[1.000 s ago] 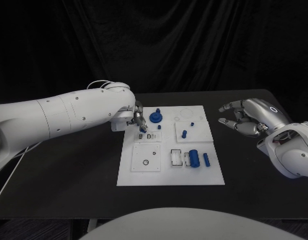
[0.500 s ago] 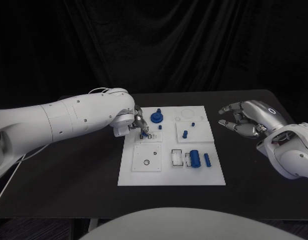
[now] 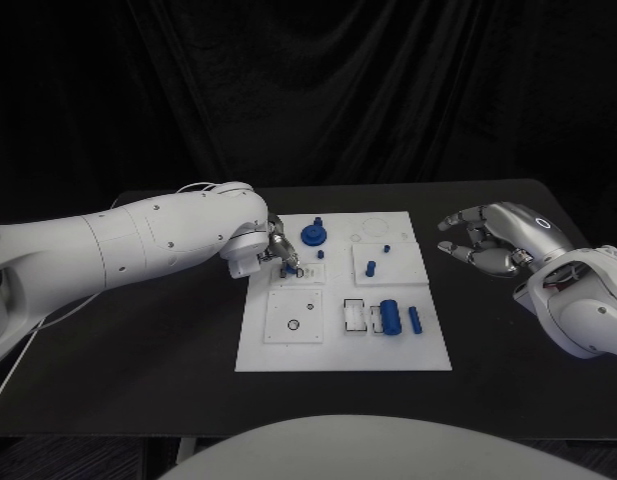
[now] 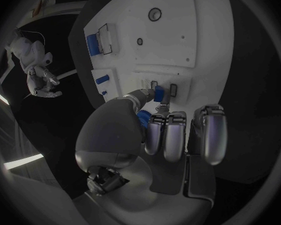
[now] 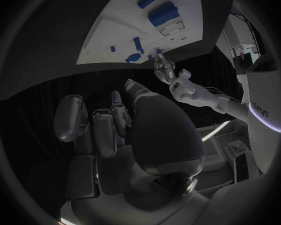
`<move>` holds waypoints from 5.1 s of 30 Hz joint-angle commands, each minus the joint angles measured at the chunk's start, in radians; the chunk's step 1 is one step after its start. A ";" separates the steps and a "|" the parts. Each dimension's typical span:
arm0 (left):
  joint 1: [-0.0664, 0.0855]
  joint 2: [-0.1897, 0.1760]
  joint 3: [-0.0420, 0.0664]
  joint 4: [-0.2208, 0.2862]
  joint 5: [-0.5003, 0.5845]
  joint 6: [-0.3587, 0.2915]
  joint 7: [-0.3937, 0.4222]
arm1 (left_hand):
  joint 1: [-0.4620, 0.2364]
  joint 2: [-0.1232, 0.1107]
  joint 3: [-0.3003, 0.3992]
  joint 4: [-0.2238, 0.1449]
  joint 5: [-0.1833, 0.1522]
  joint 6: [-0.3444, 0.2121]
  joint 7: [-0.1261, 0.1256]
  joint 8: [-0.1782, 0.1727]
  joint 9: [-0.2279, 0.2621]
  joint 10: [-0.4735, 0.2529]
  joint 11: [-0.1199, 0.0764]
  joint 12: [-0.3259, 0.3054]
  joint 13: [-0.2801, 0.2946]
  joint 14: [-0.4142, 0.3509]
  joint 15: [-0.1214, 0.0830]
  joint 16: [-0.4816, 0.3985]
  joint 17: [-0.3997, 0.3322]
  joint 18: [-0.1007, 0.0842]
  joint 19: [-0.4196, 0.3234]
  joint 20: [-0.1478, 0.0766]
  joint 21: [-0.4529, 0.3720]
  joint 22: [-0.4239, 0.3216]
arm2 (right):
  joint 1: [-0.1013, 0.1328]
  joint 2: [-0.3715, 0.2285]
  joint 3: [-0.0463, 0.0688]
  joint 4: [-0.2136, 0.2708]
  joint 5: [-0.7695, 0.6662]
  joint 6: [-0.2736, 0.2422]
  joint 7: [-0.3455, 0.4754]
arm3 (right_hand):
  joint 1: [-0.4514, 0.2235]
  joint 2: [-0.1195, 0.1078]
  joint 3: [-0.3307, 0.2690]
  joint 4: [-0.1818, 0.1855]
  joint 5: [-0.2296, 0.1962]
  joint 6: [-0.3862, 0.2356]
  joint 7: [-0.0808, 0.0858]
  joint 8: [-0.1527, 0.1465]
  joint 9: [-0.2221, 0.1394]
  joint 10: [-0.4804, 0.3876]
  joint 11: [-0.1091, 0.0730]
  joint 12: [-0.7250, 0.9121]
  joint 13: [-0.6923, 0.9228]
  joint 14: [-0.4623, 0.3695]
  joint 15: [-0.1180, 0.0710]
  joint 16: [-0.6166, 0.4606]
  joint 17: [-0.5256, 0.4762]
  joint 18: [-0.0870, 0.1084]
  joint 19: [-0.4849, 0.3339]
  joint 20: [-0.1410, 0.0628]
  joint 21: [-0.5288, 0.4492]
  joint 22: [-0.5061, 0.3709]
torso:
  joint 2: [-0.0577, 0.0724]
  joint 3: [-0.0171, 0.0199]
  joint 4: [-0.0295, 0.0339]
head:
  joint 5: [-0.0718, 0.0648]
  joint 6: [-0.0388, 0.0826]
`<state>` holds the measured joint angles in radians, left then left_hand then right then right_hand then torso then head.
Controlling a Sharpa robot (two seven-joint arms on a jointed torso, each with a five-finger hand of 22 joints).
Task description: Assemble the parts on the task board
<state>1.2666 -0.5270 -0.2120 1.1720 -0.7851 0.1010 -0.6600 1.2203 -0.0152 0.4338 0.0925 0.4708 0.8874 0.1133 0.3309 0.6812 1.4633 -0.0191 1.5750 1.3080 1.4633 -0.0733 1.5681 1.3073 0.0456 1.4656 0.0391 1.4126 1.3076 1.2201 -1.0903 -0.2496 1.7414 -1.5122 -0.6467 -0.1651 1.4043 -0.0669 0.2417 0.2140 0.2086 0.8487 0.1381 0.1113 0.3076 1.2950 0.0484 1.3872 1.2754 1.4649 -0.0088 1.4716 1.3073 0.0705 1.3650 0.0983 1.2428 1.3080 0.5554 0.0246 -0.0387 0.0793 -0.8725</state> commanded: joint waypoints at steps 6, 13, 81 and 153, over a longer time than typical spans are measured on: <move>-0.009 0.007 0.001 0.000 0.014 -0.025 0.024 | -0.004 0.007 0.008 -0.001 0.007 0.071 -0.060 0.008 0.090 0.108 -0.006 -0.004 0.263 0.108 -0.005 0.003 0.263 -0.002 0.018 -0.006 -0.006 0.186 | -0.004 0.003 0.001 -0.003 0.013 0.014 -0.017 | 0.011 -0.002 0.002 0.005 0.004 0.007 0.000 -0.001 -0.002 -0.009 0.000 -0.006 -0.001 0.014 -0.002 -0.007 0.114 0.010 -0.006 0.001 -0.004 0.152 | 0.000 -0.0003 0.0004 | -0.004 0.000; -0.016 0.011 0.001 -0.003 0.014 -0.018 0.025 | -0.004 0.007 0.008 -0.001 0.007 0.071 -0.060 0.008 0.090 0.108 -0.006 -0.004 0.263 0.108 -0.005 0.003 0.263 -0.002 0.018 -0.006 -0.006 0.186 | -0.004 0.006 0.001 -0.006 0.014 0.018 -0.018 | 0.011 -0.002 0.002 0.005 0.004 0.007 0.000 -0.001 -0.002 -0.009 0.000 -0.006 -0.001 0.014 -0.002 -0.007 0.114 0.010 -0.006 0.001 -0.004 0.152 | -0.001 -0.0003 0.0005 | -0.001 0.000; -0.024 -0.167 0.001 0.188 -0.098 -0.345 0.280 | -0.214 0.062 -0.418 0.184 -0.360 0.058 -0.075 0.072 0.276 0.108 -0.014 -0.004 0.263 0.108 -0.011 0.003 0.263 -0.013 0.051 -0.011 0.030 0.217 | -0.017 0.003 0.001 -0.018 0.014 0.045 -0.019 | 0.021 -0.005 0.003 0.011 0.014 0.019 -0.001 0.002 -0.007 -0.013 0.001 -0.011 -0.007 0.010 -0.001 -0.012 0.108 0.013 -0.012 0.002 -0.018 0.148 | 0.000 0.0001 0.0003 | 0.045 0.000; -0.037 0.000 0.001 -0.195 -0.173 -0.032 0.300 | -0.068 0.099 -0.433 0.182 -0.258 -0.069 -0.044 0.047 0.332 0.108 0.013 -0.004 0.263 0.108 0.011 0.003 0.263 -0.006 0.031 0.006 -0.004 0.210 | -0.032 0.037 0.001 -0.060 0.029 0.064 0.031 | 0.025 0.006 0.009 0.024 0.037 0.024 0.000 0.000 -0.016 -0.003 0.002 -0.006 0.000 0.018 -0.001 -0.006 0.117 0.011 -0.004 0.002 -0.014 0.151 | 0.003 -0.0040 0.0058 | 0.069 0.000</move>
<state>1.2304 -0.5296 -0.2117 0.9776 -0.9585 0.0594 -0.3873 1.1460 0.0834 0.0086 0.2745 0.2092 0.8252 0.0678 0.3842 1.0140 1.4657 -0.0129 1.5750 1.3080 1.4633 -0.0694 1.5681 1.3073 0.0455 1.4673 0.0378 1.4130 1.3074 1.1896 -1.0538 -0.2491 1.6816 -1.4870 -0.5913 -0.1369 1.4227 -0.0670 0.2500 0.2331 0.2394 0.8649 0.1363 0.1113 0.2927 1.2880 0.0483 1.3794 1.2746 1.4649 -0.0088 1.4637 1.3074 0.0703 1.3615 0.1018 1.2276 1.3079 0.5583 0.0210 -0.0330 0.1486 -0.8725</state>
